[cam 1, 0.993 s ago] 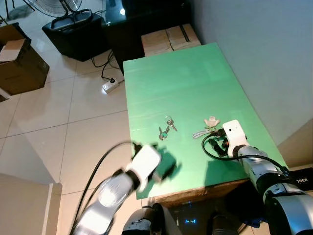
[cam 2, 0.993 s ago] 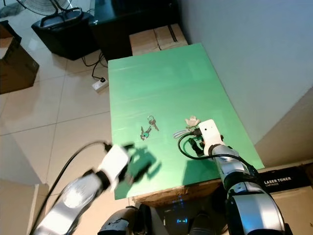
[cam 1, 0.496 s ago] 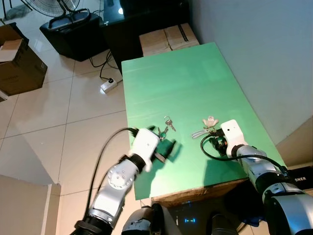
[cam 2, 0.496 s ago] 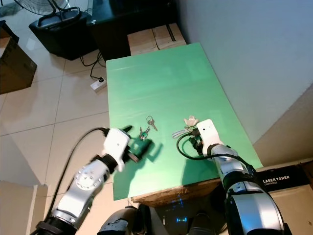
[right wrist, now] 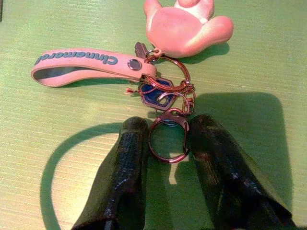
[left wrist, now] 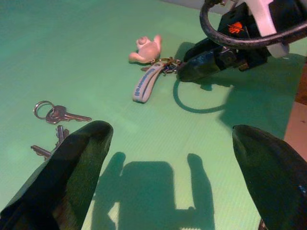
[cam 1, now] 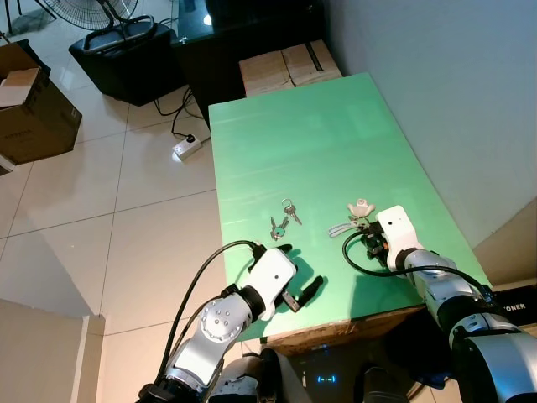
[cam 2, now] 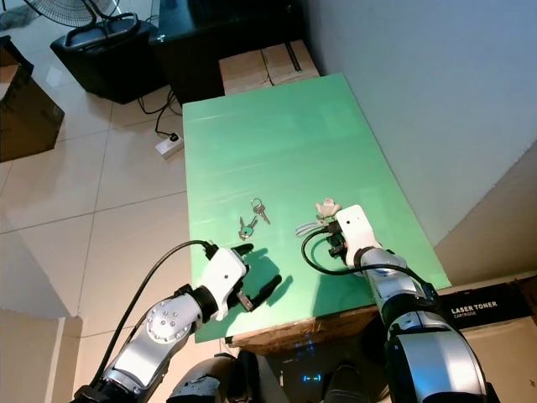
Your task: Hang keys on a hook
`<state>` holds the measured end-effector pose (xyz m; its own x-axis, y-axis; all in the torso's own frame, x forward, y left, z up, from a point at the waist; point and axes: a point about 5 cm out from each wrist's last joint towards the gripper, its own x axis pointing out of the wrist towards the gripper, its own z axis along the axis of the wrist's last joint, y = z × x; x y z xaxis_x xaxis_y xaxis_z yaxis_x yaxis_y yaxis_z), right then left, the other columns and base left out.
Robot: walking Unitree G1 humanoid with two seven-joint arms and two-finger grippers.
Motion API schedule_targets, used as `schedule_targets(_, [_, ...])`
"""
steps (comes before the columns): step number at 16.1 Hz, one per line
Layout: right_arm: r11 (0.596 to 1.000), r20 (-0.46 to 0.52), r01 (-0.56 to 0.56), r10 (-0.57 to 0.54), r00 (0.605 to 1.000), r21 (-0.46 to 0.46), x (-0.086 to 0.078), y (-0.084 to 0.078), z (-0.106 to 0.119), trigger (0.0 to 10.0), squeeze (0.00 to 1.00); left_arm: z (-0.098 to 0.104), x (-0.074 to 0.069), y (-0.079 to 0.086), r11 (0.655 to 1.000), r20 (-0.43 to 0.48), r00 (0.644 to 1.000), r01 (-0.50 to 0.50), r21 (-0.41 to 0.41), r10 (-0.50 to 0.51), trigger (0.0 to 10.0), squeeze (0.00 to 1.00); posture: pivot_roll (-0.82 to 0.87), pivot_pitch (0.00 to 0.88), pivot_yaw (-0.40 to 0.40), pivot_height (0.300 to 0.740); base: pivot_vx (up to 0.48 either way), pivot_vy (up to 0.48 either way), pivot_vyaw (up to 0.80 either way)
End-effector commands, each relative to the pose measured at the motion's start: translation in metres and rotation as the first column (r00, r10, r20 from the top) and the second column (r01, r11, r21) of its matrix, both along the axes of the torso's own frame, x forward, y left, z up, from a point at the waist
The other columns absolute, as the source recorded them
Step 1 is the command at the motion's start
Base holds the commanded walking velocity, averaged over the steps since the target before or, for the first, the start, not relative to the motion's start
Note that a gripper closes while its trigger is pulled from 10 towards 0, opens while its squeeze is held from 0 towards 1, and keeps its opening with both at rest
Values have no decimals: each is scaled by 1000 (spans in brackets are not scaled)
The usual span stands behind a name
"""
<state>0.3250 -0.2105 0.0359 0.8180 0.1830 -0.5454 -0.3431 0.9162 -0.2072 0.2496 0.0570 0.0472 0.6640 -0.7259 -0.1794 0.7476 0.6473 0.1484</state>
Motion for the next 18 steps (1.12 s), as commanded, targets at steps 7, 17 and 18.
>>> schedule_targets(7, [1000,-71,19,-18,997,14,-10,0,-13,0,0,1,5,13,1000,-1,1000,15,-13,-15,10000,0,149,167,202,740,0,0,0])
schedule_targets(17, [982,137,83,-107,985,168,12,3,19,0,0,3,23,12,998,36,998,-46,-45,48,10000,0,45,75,170,740,0,0,0])
schedule_targets(18, [977,201,57,-100,975,205,16,8,28,0,0,4,27,11,995,44,996,-76,-57,79,10000,0,19,52,167,740,0,0,0])
